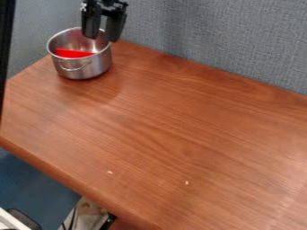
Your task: Put the red object in the metal pot
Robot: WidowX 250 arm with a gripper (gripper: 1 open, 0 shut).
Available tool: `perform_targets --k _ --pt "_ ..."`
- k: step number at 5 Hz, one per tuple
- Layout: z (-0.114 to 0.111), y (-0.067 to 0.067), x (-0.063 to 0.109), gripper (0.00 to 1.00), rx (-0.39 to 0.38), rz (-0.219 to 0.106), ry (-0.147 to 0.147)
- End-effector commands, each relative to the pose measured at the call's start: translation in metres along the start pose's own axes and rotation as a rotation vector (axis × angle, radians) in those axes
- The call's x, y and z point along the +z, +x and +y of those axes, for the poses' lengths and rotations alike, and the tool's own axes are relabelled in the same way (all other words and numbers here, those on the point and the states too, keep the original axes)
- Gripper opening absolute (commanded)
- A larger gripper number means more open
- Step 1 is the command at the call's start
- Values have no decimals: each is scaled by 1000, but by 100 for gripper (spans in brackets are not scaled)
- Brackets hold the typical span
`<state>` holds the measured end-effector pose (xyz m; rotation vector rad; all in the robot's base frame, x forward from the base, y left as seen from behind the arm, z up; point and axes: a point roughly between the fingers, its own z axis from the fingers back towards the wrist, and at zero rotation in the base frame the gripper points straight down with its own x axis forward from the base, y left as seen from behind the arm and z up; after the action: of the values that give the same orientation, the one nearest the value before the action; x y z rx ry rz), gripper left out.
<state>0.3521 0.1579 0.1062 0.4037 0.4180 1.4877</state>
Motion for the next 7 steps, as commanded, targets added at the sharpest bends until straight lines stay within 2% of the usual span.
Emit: perform_targets --k 1,2,4,5,6,7 --pt "7 13 19 100 14 -16 -64" --pt "1 23 16 100 -4 -14 -62" --pt "28 33 17 100 72 46 -88" --pt "37 37 33 100 79 45 -135" --pt "43 42 44 100 98 48 -167" --pt "49 36 45 100 42 35 -196"
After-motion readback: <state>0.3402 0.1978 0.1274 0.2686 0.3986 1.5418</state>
